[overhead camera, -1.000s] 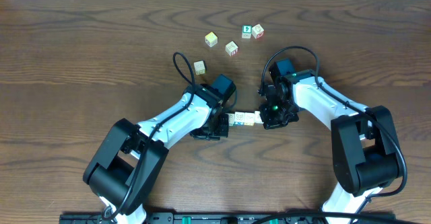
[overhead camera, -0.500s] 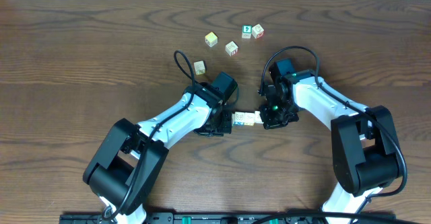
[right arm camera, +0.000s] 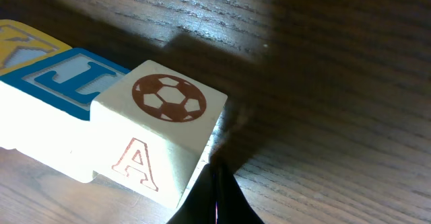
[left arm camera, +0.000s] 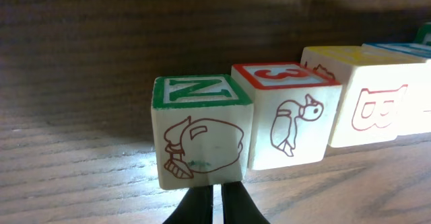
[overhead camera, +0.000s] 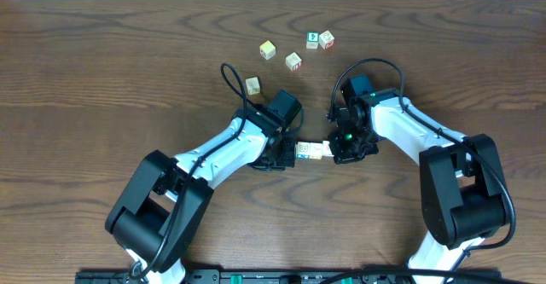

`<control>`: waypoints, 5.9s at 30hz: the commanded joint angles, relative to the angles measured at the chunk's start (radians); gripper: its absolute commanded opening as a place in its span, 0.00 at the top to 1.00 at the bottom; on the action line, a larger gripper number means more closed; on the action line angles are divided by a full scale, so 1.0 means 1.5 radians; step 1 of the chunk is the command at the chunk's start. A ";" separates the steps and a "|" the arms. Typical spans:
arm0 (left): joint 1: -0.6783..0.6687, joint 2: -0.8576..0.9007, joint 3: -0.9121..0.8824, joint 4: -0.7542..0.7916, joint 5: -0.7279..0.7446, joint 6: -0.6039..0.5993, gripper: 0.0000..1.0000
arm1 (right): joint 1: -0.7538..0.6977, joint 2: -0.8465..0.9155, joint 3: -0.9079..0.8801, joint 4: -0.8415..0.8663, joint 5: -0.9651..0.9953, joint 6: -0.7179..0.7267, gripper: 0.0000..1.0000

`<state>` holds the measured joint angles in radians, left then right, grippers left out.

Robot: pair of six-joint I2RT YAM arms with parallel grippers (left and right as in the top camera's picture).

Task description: Lift 5 blocks

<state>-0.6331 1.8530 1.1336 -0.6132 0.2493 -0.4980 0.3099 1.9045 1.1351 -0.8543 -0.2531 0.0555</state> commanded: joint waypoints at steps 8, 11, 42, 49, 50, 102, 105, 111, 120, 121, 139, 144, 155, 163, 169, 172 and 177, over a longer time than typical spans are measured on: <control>0.001 -0.016 -0.008 -0.019 0.001 -0.007 0.92 | 0.005 0.018 -0.013 -0.004 0.068 0.001 0.99; 0.000 -0.017 -0.008 -0.044 0.001 -0.011 0.92 | 0.005 0.018 -0.013 -0.017 0.131 0.038 0.99; 0.122 -0.131 -0.008 -0.054 -0.210 0.005 0.92 | 0.020 0.018 -0.012 0.196 0.041 0.082 0.99; 0.123 -0.131 -0.008 -0.054 -0.210 0.007 0.92 | 0.046 0.018 -0.012 0.190 0.040 0.079 0.99; 0.123 -0.131 -0.008 -0.054 -0.210 0.007 0.92 | 0.047 0.018 -0.012 0.189 0.041 0.079 0.99; 0.123 -0.129 -0.008 -0.054 -0.210 0.008 0.92 | 0.083 0.018 -0.001 0.267 -0.064 0.076 0.99; 0.123 -0.129 -0.008 -0.054 -0.210 0.007 0.92 | 0.086 0.018 -0.001 0.267 -0.064 0.075 0.99; 0.123 -0.129 -0.008 -0.054 -0.210 0.010 0.92 | 0.086 0.018 -0.001 0.262 -0.064 0.075 0.99; 0.123 -0.129 -0.008 -0.054 -0.210 0.010 0.92 | 0.086 0.018 -0.001 0.257 -0.064 0.075 0.99; 0.123 -0.129 -0.008 -0.054 -0.210 0.010 0.92 | 0.086 0.018 -0.001 0.255 -0.064 0.075 0.99; 0.123 -0.129 -0.011 -0.053 -0.210 0.010 0.92 | 0.086 0.018 -0.001 0.248 -0.064 0.075 0.99; 0.123 -0.128 -0.011 -0.053 -0.210 0.010 0.92 | 0.086 0.018 -0.001 0.253 -0.064 0.075 0.99; 0.123 -0.128 -0.011 -0.052 -0.217 0.010 0.92 | 0.065 0.018 0.003 0.260 0.030 0.078 0.99; 0.123 -0.128 -0.011 -0.038 -0.217 0.010 0.92 | 0.031 0.018 0.004 0.208 0.031 0.087 0.99; 0.123 -0.128 -0.011 -0.039 -0.217 0.010 0.92 | 0.031 0.018 0.004 0.215 0.027 0.085 0.99; 0.123 -0.128 -0.011 -0.039 -0.217 0.010 0.92 | 0.032 0.018 0.004 0.213 0.025 0.085 0.99; 0.123 -0.128 -0.011 -0.039 -0.217 0.010 0.92 | 0.033 0.018 0.004 0.212 0.003 0.084 0.99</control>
<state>-0.4534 1.6547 1.1336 -0.6720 -0.0593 -0.4969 0.3611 1.9198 1.1381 -0.5312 -0.2359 0.1764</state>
